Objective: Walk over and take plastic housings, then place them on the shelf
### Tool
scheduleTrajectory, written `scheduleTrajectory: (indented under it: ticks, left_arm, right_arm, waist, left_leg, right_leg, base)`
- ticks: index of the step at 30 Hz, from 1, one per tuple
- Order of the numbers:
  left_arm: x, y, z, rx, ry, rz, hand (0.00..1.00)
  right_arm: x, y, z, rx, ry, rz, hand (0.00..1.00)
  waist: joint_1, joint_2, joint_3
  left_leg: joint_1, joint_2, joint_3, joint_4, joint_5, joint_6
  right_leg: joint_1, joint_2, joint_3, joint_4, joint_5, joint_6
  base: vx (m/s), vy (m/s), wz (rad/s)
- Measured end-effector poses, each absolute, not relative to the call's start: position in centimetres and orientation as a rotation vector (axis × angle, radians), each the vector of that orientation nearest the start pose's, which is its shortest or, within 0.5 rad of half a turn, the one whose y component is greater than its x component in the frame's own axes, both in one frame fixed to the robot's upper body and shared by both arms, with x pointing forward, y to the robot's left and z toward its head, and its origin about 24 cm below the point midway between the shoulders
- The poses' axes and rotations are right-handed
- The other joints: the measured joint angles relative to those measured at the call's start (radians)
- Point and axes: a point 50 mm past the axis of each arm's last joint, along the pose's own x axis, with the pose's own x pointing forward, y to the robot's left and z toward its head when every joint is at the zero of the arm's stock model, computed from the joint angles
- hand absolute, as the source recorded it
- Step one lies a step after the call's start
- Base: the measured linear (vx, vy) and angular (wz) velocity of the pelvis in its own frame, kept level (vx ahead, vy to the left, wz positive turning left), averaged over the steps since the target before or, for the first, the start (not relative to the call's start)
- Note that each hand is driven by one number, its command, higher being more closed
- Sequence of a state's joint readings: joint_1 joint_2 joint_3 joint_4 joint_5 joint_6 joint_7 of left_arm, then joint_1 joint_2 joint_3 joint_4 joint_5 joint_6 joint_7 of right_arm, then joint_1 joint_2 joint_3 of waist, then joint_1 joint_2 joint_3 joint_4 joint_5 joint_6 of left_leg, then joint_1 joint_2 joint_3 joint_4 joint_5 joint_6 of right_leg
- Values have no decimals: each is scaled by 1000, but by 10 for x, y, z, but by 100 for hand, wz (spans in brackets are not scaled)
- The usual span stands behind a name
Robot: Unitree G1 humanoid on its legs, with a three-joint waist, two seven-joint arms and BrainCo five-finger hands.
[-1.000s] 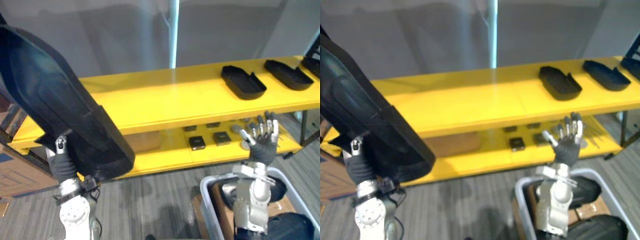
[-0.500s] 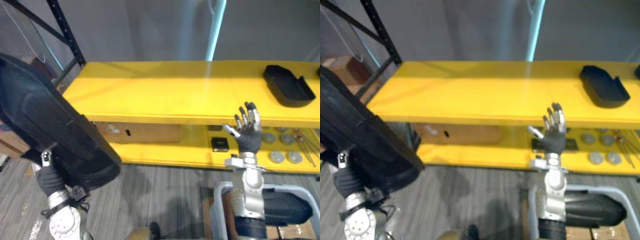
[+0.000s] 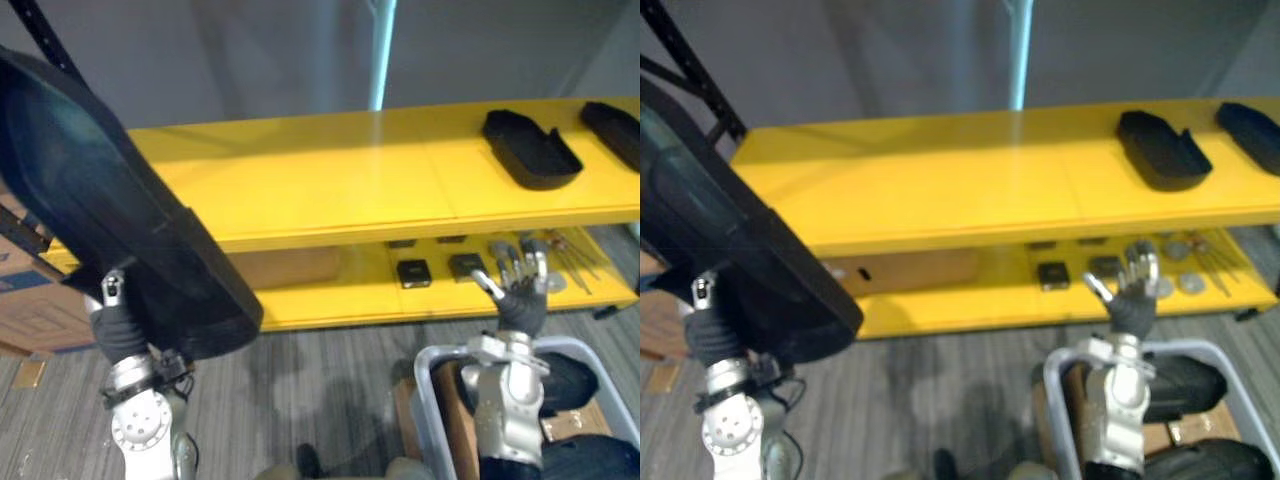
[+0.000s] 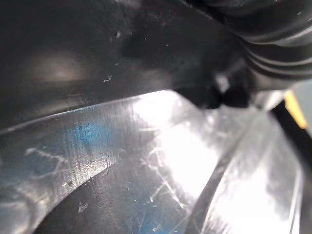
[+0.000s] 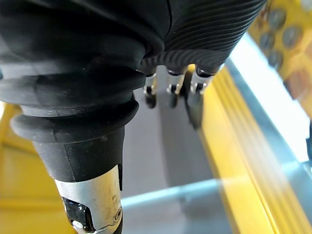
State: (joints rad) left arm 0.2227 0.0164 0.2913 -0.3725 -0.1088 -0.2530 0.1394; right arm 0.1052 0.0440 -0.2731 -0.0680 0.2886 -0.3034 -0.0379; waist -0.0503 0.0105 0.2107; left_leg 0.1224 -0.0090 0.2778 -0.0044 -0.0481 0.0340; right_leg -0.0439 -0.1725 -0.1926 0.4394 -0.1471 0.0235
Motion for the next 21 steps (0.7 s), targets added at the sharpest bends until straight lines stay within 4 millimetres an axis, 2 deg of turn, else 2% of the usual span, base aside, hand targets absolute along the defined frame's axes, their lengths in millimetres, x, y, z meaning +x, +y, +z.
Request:
scheduleTrajectory:
  ticks: [2, 3, 4, 5, 7, 10, 13, 16, 18, 19, 20, 21]
  left_arm:
    - [182, 239, 104, 38, -417, 468, 100]
    - [182, 239, 104, 42, -413, 472, 100]
    - [179, 238, 101, 47, -399, 473, 100]
    - [178, 234, 97, 34, -377, 458, 100]
    - [176, 226, 93, 23, -360, 424, 100]
    - [176, 218, 100, -4, -391, 408, 100]
    - [181, 210, 107, -28, -430, 376, 100]
    - [182, 209, 109, -31, -443, 366, 100]
    - [182, 210, 109, -29, -441, 366, 100]
    - [183, 210, 109, -29, -442, 365, 100]
    - [183, 209, 109, -31, -439, 364, 100]
    - [182, 209, 106, -35, -427, 363, 100]
  right_arm:
    - [204, -223, 59, 256, -312, -373, 0]
    - [201, -224, 61, 249, -318, -371, 0]
    - [197, -225, 63, 238, -327, -364, 0]
    - [196, -227, 65, 228, -333, -366, 0]
    - [195, -230, 68, 214, -346, -368, 0]
    - [200, -229, 75, 202, -374, -357, 0]
    - [203, -229, 91, 203, -446, -359, 0]
    - [202, -227, 98, 204, -479, -355, 0]
    - [202, -227, 98, 210, -478, -359, 0]
    - [202, -226, 96, 220, -471, -361, 0]
    - [202, -225, 95, 224, -466, -361, 0]
    - [201, -225, 95, 218, -471, -359, 0]
  waist:
    - [-17, -21, -1]
    - [-19, -27, -4]
    - [-18, -44, -12]
    - [-20, -42, -18]
    - [-13, -11, -35]
    - [0, 20, -47]
    - [11, 22, -51]
    - [18, 15, -55]
    - [26, 17, -57]
    - [29, 11, -49]
    - [29, 8, -45]
    - [39, 19, -37]
  left_leg:
    - [-13, 11, 9, 40, -36, -15]
    - [-19, 11, 10, 51, -43, -22]
    - [-19, 1, 16, 59, -51, -33]
    - [-14, 9, 12, 59, -54, -41]
    - [-20, 32, 12, 49, -47, -54]
    - [-20, 61, 10, 41, -41, -75]
    - [-21, 69, 3, 41, -45, -82]
    - [-23, 70, 1, 65, -70, -79]
    - [-58, 92, 5, 176, -125, -83]
    - [-125, 115, 6, 352, -161, -75]
    - [-176, 134, 3, 476, -162, -71]
    - [-260, 181, -11, 703, -135, -55]
  right_leg:
    - [-6, 21, 31, -97, 13, 6]
    - [-6, 21, 31, -128, 27, 10]
    - [-5, 17, 33, -187, 49, 18]
    - [9, 24, 26, -209, 65, 40]
    - [23, 53, 16, -275, 90, 36]
    - [72, 92, -1, -374, 148, 28]
    - [99, 102, -21, -413, 154, 26]
    - [117, 103, -25, -433, 151, 27]
    - [122, 109, -20, -428, 131, 23]
    - [133, 107, -15, -424, 113, 22]
    - [136, 104, -13, -415, 104, 16]
    - [154, 110, 6, -391, 88, 10]
  base:
    - [-18, -55, -17]
    - [-25, -80, -9]
    - [23, -95, -3]
    - [69, -105, -2]
    - [122, -86, 3]
    - [172, -78, 4]
    - [125, -41, 12]
    - [80, 6, 5]
    - [60, 23, -8]
    - [0, 0, 0]
    - [-18, 19, -18]
    - [18, 42, -36]
